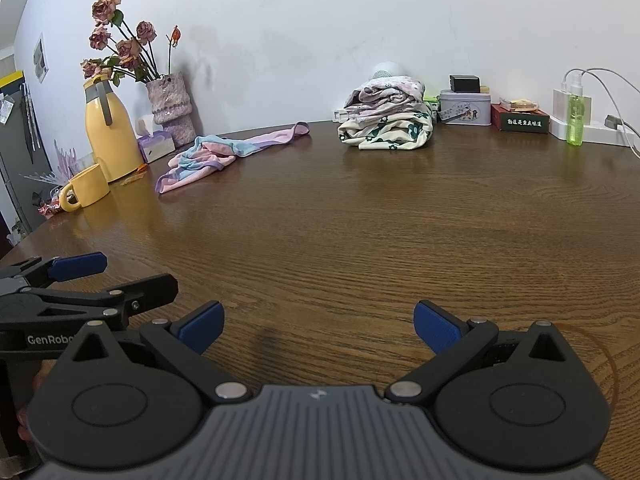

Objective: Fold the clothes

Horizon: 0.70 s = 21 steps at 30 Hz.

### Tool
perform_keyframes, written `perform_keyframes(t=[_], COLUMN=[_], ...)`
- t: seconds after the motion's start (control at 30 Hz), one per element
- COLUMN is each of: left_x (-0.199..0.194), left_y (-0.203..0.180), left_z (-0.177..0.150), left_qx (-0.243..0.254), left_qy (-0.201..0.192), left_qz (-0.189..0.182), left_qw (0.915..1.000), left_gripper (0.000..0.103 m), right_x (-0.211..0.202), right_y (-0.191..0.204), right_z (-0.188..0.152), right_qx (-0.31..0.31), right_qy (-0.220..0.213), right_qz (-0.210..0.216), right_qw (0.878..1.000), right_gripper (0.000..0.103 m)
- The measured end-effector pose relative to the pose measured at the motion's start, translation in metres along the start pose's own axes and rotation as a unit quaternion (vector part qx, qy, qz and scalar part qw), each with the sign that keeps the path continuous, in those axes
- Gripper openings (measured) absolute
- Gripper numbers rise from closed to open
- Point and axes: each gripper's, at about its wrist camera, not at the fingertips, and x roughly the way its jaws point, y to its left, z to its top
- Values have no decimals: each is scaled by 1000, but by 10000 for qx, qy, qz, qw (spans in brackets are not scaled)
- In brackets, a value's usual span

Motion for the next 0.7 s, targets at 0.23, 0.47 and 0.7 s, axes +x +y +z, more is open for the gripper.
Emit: perform_keyframes(t=[0.23,0.47,0.7], left_x=[-8,-5,20], left_y=[14,53,108], left_z=[11,42,91], left_qx=[-68,-232,-427], left_qy=[-179,-280,-314], left_qz=[-78,-240,178], left_qw=[9998,9990,9984], left_gripper=[103,103,103], right_x=[-5,-10,25], right_y=[0,15,51], right_z=[7,46,113], right_qx=[-69,-514,-1494], right_qy=[-94,-210,-386], right_qz=[87,314,694], right_qw=[9999,9980,9856], right_gripper=[103,103,103])
